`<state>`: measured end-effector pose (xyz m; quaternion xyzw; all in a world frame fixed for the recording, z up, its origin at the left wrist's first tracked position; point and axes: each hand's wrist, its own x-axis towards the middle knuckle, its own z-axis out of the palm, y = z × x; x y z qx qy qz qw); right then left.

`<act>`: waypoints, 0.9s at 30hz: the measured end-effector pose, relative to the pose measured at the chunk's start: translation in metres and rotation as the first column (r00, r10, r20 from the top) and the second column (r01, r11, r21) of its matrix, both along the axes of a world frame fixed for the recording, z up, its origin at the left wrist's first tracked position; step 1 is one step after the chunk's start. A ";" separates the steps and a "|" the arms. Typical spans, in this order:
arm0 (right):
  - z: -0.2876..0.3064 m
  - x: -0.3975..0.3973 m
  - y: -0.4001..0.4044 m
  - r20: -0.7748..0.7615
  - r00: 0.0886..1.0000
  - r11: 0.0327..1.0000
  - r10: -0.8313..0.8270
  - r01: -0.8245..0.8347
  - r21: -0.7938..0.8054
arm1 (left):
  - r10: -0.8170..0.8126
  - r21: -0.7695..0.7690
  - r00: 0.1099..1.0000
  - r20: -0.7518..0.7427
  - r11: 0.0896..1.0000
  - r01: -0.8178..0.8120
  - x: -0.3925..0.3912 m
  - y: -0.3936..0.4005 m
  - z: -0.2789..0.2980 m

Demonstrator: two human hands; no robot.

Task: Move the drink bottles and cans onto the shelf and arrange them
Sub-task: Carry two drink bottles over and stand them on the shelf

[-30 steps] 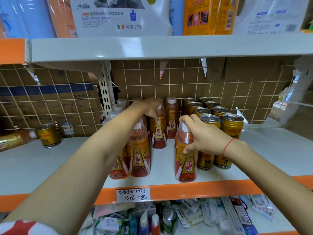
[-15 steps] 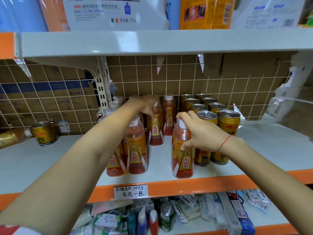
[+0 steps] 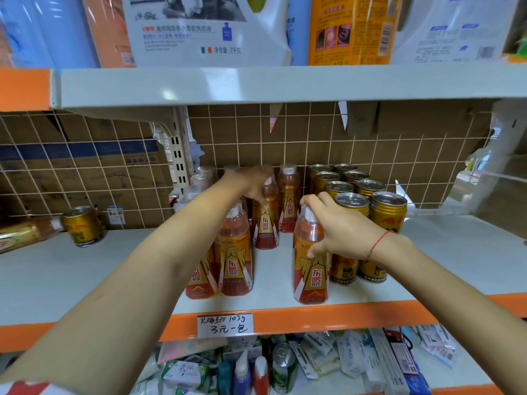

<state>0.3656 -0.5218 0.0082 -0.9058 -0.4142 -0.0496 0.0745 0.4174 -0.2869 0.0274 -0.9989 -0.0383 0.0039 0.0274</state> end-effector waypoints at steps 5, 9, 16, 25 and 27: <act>0.009 0.001 0.003 0.058 0.998 0.993 0.030 -0.023 -0.113 | 0.016 -0.061 0.997 0.081 0.998 -0.011 -0.014 0.006 0.011; 0.016 0.001 0.008 0.078 0.997 0.991 0.010 0.001 -0.134 | 0.136 -0.104 0.990 0.042 0.986 -0.131 -0.040 0.013 0.012; 0.013 0.026 0.030 0.156 0.988 0.987 -0.022 0.046 -0.156 | 0.159 -0.172 0.987 -0.003 0.973 -0.157 -0.054 0.018 0.009; 0.014 0.063 0.055 0.121 0.990 0.987 -0.073 0.089 -0.131 | 0.243 -0.301 0.970 0.013 0.926 -0.227 -0.058 0.006 0.010; 0.014 0.069 0.059 0.110 0.991 0.989 -0.075 0.088 -0.115 | 0.247 -0.319 0.968 0.029 0.920 -0.225 -0.058 0.005 0.008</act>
